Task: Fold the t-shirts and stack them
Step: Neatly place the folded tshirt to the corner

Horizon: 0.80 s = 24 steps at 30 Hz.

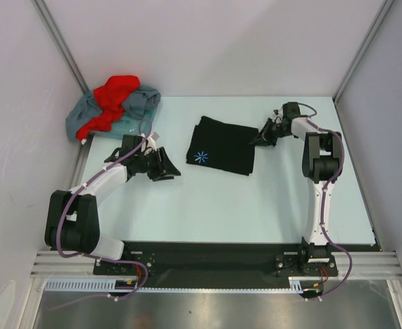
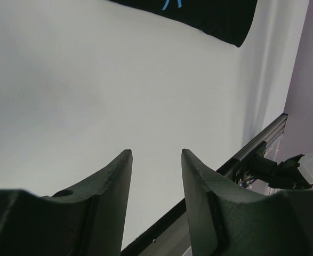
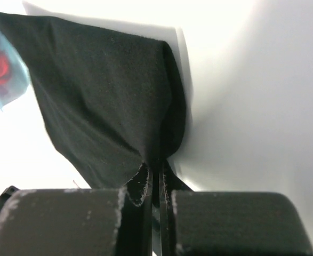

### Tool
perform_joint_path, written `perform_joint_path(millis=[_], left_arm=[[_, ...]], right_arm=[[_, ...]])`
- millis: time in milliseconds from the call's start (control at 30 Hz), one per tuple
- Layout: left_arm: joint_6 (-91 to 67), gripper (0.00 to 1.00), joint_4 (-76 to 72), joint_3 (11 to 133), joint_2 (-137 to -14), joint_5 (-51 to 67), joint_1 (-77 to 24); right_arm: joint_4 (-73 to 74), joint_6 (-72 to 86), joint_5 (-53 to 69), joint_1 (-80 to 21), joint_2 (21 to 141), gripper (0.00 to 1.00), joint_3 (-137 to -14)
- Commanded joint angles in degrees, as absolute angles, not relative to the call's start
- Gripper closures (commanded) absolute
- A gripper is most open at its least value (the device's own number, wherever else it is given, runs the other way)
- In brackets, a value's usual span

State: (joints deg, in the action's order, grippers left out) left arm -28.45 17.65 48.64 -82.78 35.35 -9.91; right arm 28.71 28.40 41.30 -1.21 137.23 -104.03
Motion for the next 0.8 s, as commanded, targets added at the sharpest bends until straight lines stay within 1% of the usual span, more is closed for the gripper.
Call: perform_joint_path(millis=[0,100,267,433,600,767], left_arm=[[-28.91,0.52,12.93,46.85,-80.51,39.28,-8.53],[-29.97,0.52,10.64,45.27,-80.77,40.25,-7.91],[-31.55,0.53,7.39,43.86,-82.0,41.75,-7.65],[-33.13,0.52,4.75,41.58,-82.62,42.71,-7.65],[-34.19,0.52,3.43,39.56,-83.58,42.54,-7.65],[-33.84,0.52,4.22,39.29,-84.72,42.28,-7.65]], right_arm=[[36.11,25.5,31.92,4.12,129.39,1.0,-100.55],[39.53,24.26,27.7,6.41,127.62,1.0,-100.46],[41.31,22.33,13.82,10.89,127.09,1.0,-104.58],[41.14,20.57,0.1,12.66,131.48,1.0,-115.28],[38.68,14.6,-12.63,12.74,138.24,1.0,-125.05],[38.32,9.41,-19.41,13.01,145.45,1.0,-137.35]])
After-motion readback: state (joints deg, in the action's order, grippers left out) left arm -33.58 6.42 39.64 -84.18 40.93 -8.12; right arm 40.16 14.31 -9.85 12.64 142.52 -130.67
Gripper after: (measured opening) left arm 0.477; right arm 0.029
